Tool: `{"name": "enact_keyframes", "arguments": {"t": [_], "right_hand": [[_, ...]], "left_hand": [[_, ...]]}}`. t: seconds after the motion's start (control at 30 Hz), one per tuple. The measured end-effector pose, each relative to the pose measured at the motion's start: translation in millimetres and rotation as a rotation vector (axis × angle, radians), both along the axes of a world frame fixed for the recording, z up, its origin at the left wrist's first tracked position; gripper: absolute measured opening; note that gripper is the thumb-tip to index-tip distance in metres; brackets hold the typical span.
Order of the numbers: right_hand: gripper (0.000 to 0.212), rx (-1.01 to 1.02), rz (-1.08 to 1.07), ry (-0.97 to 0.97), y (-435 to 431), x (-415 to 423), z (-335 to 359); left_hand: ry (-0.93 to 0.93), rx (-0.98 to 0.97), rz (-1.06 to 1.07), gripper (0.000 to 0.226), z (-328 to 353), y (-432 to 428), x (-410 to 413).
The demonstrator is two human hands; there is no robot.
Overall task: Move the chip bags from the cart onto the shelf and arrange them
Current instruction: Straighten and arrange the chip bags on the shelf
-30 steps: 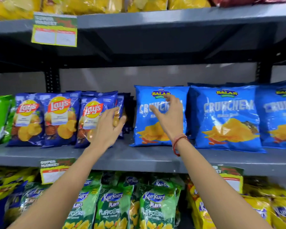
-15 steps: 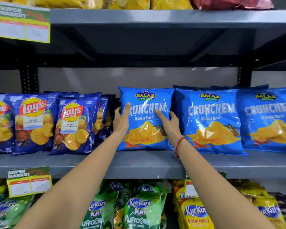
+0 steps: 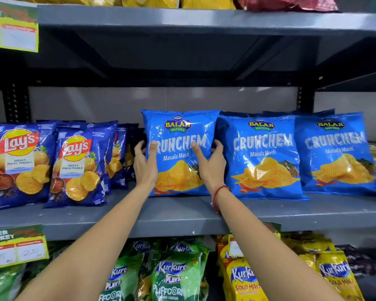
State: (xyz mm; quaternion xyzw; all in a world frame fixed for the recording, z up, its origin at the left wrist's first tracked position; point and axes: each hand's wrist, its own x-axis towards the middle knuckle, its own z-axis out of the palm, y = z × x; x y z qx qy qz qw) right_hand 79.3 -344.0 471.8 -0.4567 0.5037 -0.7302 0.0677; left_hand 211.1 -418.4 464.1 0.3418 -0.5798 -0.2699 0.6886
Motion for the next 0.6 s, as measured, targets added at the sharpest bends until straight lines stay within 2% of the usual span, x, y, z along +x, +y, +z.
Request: {"name": "enact_keyframes", "arguments": {"t": [0.07,0.17,0.23,0.3,0.37,0.47,0.6], "right_hand": [[0.086,-0.05,-0.104,0.112,10.0,1.9,4.0],[0.074,-0.188,-0.253,0.289,33.3,-5.4,13.9],[0.063,-0.271,-0.372,0.347,51.0,-21.8,22.1],[0.056,-0.288,-0.461,0.346,65.6,-48.0,27.2],[0.057,-0.236,-0.527,0.302,76.5,-80.8,27.8],[0.059,-0.096,-0.595,0.196,86.6,-127.1,22.3],[0.066,0.056,-0.473,0.055,88.7,-162.7,8.7]], "left_hand": [[-0.004,-0.108,0.138,0.056,3.4,9.7,-2.3],[-0.01,-0.337,0.271,0.05,17.4,34.9,-13.5],[-0.076,-0.499,0.22,0.044,25.3,52.2,-29.8],[-0.188,-0.577,0.076,0.041,29.3,68.3,-53.5],[-0.306,-0.558,-0.068,0.043,28.8,80.4,-81.9],[-0.392,-0.42,-0.197,0.052,21.9,86.8,-122.6],[-0.407,-0.167,-0.228,0.065,7.6,83.3,-159.1]]}}
